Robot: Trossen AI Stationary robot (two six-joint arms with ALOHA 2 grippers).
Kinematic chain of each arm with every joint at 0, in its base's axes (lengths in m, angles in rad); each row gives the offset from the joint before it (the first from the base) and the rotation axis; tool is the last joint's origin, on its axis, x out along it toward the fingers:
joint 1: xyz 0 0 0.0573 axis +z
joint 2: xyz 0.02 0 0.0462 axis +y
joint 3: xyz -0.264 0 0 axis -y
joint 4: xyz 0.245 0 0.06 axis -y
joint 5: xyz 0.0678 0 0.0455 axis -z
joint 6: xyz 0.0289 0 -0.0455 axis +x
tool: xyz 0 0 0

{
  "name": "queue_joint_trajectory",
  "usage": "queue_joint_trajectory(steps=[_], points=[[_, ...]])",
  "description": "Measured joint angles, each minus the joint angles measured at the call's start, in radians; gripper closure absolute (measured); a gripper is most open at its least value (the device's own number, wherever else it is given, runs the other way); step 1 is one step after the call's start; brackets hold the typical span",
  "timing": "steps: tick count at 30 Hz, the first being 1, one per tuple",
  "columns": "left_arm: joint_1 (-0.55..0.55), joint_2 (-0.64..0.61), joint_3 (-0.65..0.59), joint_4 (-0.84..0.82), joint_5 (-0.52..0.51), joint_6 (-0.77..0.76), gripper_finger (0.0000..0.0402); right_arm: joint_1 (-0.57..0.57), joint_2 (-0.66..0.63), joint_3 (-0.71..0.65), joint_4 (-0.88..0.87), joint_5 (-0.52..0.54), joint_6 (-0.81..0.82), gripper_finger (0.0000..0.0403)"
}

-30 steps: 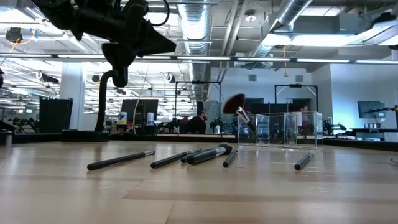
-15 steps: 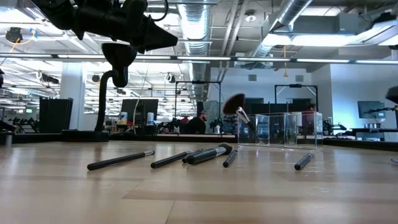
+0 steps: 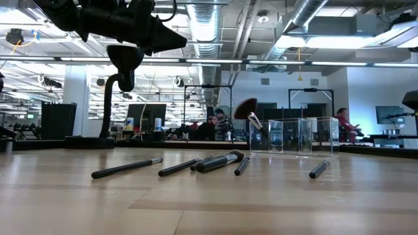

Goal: Sort items
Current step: Put the blush brush into the middle of the transparent organizer

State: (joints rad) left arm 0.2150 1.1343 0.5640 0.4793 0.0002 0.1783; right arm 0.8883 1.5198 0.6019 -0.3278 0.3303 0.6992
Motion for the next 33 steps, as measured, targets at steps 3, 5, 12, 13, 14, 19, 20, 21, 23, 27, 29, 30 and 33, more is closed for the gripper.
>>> queue_joint_trajectory(steps=[3, 5, 12, 13, 14, 19, 20, 21, 23, 27, 29, 30, 33], points=[[0.0, 0.0, 0.0, 0.001, 0.0, 0.0, 0.0289, -0.004, -0.029, -0.003, -0.009, 0.004, 0.009, 0.0391], [0.0, 0.0, 0.0, 0.001, 0.0, 0.003, 0.0289, -0.014, -0.052, -0.002, -0.008, 0.01, 0.027, 0.039], [0.0, 0.0, 0.0, 0.009, 0.0, 0.007, 0.0289, -0.08, -0.176, 0.043, -0.172, 0.014, 0.007, 0.0398], [0.0, 0.0, 0.0, 0.009, 0.0, 0.007, 0.0289, -0.092, -0.191, 0.065, -0.229, 0.016, -0.016, 0.04], [0.0, 0.0, 0.0, 0.009, 0.0, 0.007, 0.0289, -0.105, -0.207, 0.088, -0.292, 0.02, -0.049, 0.04], [0.0, 0.0, 0.0, 0.014, 0.0, 0.007, 0.0289, -0.177, -0.247, 0.225, -0.618, 0.188, -0.32, 0.0401], [0.0, 0.0, 0.0, 0.015, 0.0, 0.007, 0.0289, -0.194, -0.248, 0.248, -0.676, 0.247, -0.393, 0.0401], [0.0, 0.0, 0.0, 0.015, 0.0, 0.007, 0.0289, -0.213, -0.249, 0.268, -0.722, 0.311, -0.476, 0.0401], [0.0, 0.0, 0.0, 0.016, 0.0, 0.008, 0.0289, -0.253, -0.25, 0.3, -0.796, 0.452, -0.664, 0.0401], [0.0, 0.0, 0.0, 0.016, 0.0, 0.008, 0.0289, -0.353, -0.25, 0.343, -0.85, 0.706, -1.001, 0.0402], [0.0, 0.0, 0.0, 0.016, 0.0, 0.008, 0.0289, -0.415, -0.25, 0.354, -0.848, 0.773, -1.101, 0.0402], [0.0, 0.0, 0.0, 0.016, 0.0, 0.008, 0.0289, -0.446, -0.25, 0.354, -0.848, 0.796, -1.147, 0.0402], [0.0, 0.0, 0.0, 0.016, 0.0, 0.008, 0.0289, -0.542, -0.25, 0.354, -0.848, 0.796, -1.277, 0.0402]])
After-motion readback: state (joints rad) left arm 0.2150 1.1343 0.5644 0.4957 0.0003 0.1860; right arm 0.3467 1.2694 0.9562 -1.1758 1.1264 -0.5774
